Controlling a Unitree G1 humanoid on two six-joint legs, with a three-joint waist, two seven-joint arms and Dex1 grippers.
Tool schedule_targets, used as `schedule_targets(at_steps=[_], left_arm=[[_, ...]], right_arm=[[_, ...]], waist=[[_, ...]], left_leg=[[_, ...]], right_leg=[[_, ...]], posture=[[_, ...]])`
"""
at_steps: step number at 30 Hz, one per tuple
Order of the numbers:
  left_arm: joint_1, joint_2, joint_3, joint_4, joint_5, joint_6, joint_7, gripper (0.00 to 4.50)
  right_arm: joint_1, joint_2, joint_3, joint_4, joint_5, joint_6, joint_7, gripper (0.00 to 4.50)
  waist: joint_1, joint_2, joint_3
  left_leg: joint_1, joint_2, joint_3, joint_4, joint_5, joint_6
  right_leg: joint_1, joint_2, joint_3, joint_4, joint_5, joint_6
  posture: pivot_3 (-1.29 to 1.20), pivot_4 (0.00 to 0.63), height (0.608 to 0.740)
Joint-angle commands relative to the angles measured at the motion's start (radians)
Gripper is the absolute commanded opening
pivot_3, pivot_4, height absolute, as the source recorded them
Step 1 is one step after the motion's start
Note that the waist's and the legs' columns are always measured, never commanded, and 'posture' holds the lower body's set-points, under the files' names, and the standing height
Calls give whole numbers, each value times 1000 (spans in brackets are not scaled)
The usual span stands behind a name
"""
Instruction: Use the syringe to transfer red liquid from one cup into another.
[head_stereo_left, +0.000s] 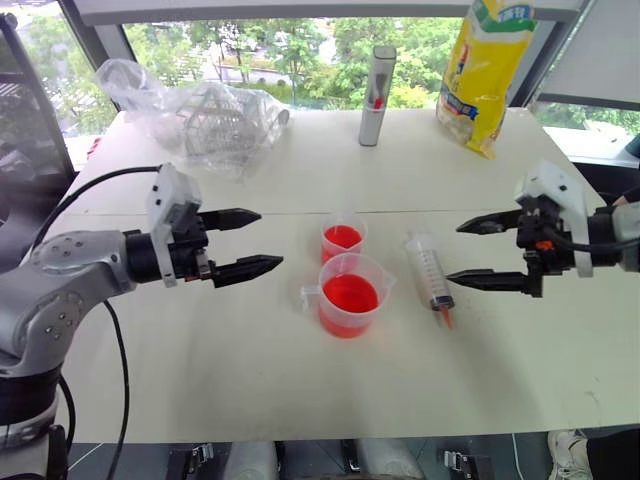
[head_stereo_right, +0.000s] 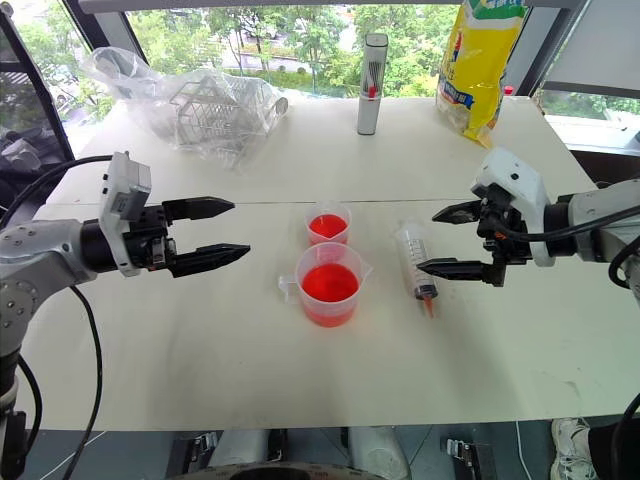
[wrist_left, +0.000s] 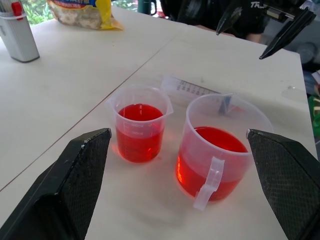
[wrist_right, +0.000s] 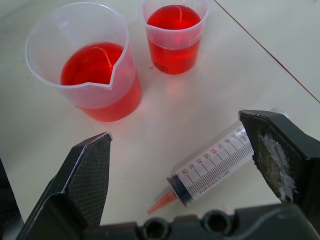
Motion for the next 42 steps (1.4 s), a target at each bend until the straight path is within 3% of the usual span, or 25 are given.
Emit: schedule_targets(at_steps=[1,22,32,36,42], left_arm=[[-14,10,2,-18,-6,-2,1,4500],[-26,-1,4,-14,-19,-2,11,4500],[-30,-11,-11,-15,-11,-9,17,4500],[-34,-19,-22,-14,-3,-19,19,4500],[-16,-48,-33,-31,15,-45,32,4500]], right_arm=[[-20,0,-7,-8,6,-5,0,4452],[-33,-16,27,4,-11,28,-8,4452],[-174,6,144,55,-31,160,-58,4452],[-345,108,258,142,-63,350,-157,4452],[-561,358,373,447,-186,612,-380,4452]], waist=[[0,0,0],[0,0,0],[-1,0,0],[-5,0,0],[-1,0,0]], left_leg=[[0,0,0,0,0,0],[0,0,0,0,0,0],[0,0,0,1,0,0],[1,0,1,1,0,0],[0,-1,1,1,0,0]], right_leg=[[0,0,0,0,0,0],[0,0,0,1,0,0],[0,0,0,1,0,0],[0,0,1,2,0,0],[-2,1,1,3,0,-1]], posture=[[0,150,740],[0,150,740],[0,150,740],[0,150,740],[0,150,740]])
